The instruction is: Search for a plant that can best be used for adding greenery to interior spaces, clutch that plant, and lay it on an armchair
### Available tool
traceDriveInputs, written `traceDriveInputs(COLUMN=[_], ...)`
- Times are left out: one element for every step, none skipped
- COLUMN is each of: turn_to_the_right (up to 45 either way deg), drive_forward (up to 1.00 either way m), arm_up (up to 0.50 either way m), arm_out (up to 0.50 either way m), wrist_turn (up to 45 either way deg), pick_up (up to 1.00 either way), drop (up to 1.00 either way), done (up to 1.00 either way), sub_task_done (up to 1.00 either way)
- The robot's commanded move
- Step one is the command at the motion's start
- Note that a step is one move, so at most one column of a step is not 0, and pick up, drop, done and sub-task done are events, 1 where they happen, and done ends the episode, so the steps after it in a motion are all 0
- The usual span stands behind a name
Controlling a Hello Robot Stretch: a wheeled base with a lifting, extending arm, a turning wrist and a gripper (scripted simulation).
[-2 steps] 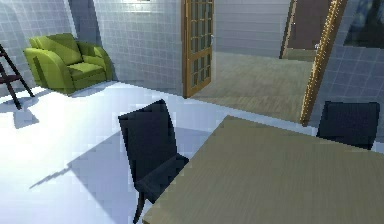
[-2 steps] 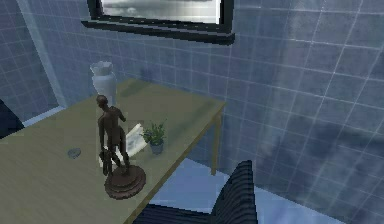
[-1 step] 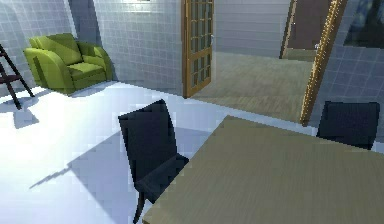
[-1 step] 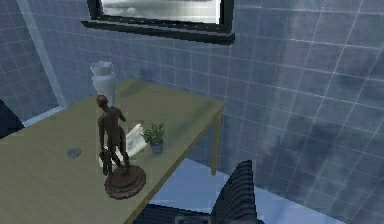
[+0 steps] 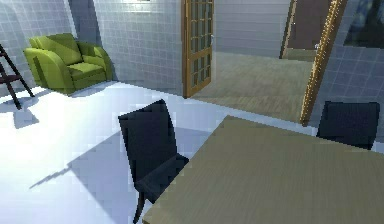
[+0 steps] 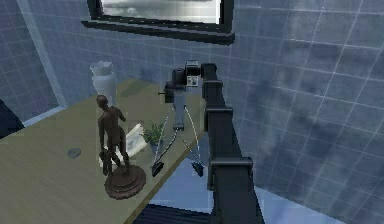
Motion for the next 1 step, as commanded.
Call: traceDriveInputs(turn_to_the_right=[0.0], drive_forward=[0.0], arm_up=[0.0], arm_out=[0.0], wrist_turn=[45.0], pick_up=[0.0], drop=[0.0], done=[0.0], sub_task_done=[0.0])
